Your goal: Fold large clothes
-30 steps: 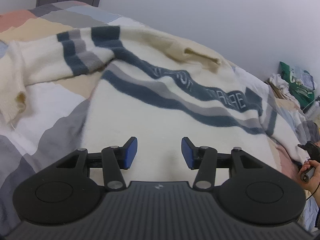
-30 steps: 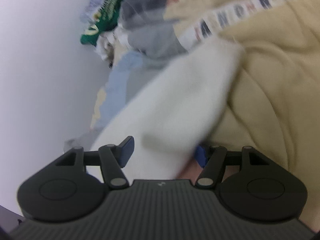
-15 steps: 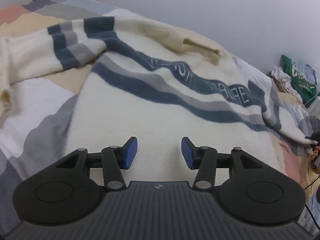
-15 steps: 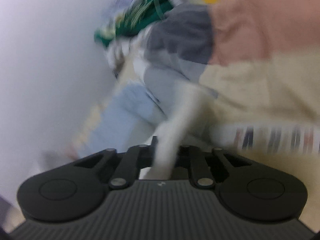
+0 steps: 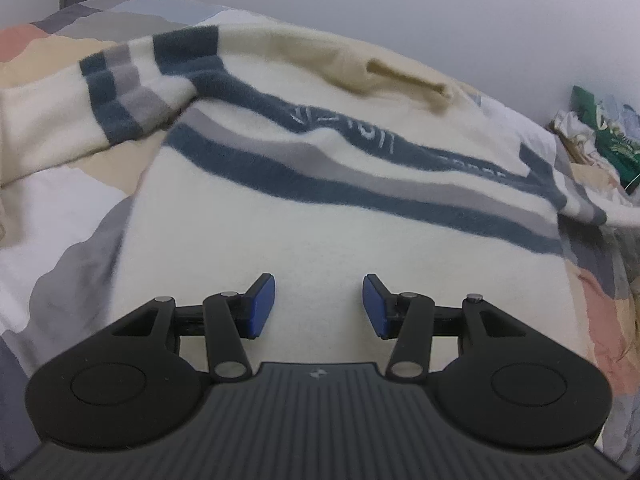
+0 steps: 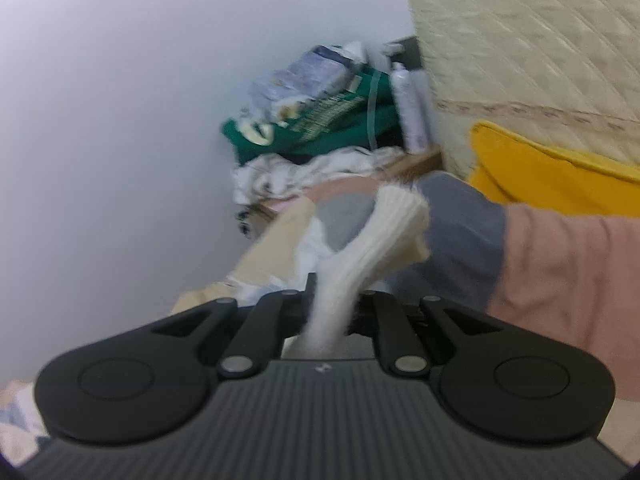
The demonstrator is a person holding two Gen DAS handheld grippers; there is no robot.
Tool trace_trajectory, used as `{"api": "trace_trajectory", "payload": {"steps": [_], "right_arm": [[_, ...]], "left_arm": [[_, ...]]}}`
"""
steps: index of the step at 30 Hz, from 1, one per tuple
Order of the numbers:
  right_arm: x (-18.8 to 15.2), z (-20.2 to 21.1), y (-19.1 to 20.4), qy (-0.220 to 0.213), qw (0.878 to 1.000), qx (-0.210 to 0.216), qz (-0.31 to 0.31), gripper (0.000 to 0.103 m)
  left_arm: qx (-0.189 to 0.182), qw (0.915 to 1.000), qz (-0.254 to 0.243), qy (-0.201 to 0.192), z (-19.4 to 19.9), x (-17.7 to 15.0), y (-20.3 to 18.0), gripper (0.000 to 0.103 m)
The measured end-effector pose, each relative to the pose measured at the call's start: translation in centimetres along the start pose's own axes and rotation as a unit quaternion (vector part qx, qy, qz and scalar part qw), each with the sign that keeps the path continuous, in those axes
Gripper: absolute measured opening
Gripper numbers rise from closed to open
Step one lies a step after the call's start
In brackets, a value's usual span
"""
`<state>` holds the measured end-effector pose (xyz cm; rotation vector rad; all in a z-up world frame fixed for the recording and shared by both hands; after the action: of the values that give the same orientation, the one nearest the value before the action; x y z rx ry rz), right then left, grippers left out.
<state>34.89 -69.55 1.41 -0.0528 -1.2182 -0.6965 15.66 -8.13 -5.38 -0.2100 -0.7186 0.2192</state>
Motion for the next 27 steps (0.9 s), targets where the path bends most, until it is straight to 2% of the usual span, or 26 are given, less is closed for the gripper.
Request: {"api": "trace_trajectory", "payload": {"steps": [3, 5, 10, 12, 16, 20, 23, 27], "right_arm": [[0.7, 2.0, 2.5, -0.006, 0.999, 0.042, 0.000, 0.010], [1.5, 3.6, 5.2, -0.009, 0.997, 0.070, 0.021, 0.010], [3.5, 10.3, 13.2, -0.032, 0.985, 0.154, 0.065, 0.010], [3.9, 13.6, 16.4, -0.043, 0.977, 0.185, 0.093, 0.010], [3.5, 20.8, 23.0, -0.062, 0.958, 0.237, 0.152, 0.010], [2.1, 28.1, 29.0, -0.078, 0.933, 0.296, 0.190, 0.010], [-0.4, 32.8, 32.6, -0.084, 0.910, 0.337, 0.226, 0.010], [-5.4, 37.5, 35.8, -0.077, 0.883, 0.372, 0.275, 0.010]], "left_arm": [[0.008, 0.9999, -0.007, 0.006, -0.4, 0.1, 0.1, 0.055], [-0.006, 0.9998, 0.018, 0.008, -0.4, 0.5, 0.8, 0.055], [-0.011, 0.9991, 0.037, -0.020, 1.6, 2.0, 2.3, 0.055], [-0.030, 0.9973, 0.056, -0.035, 2.8, 2.6, 2.8, 0.055], [-0.068, 0.9927, 0.080, -0.060, 4.9, 3.5, 3.8, 0.055], [-0.073, 0.9893, 0.100, -0.077, 6.4, 2.9, 5.3, 0.055], [-0.096, 0.9877, 0.109, -0.058, 6.8, 1.3, 5.3, 0.055], [-0.115, 0.9836, 0.108, -0.088, 9.0, 1.4, 5.8, 0.055]]}}
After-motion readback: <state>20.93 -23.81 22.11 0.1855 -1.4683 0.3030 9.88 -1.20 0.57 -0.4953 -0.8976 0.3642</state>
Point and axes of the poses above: each gripper's, at about its wrist camera, not at the fingertips, and z roughly against the way its jaws point, y to its left, x to its top, the point moved 7 cm from there along -z, roughly the way its jaws point, and after that the axes turned 1 degree about y, right-handed, at the moved point
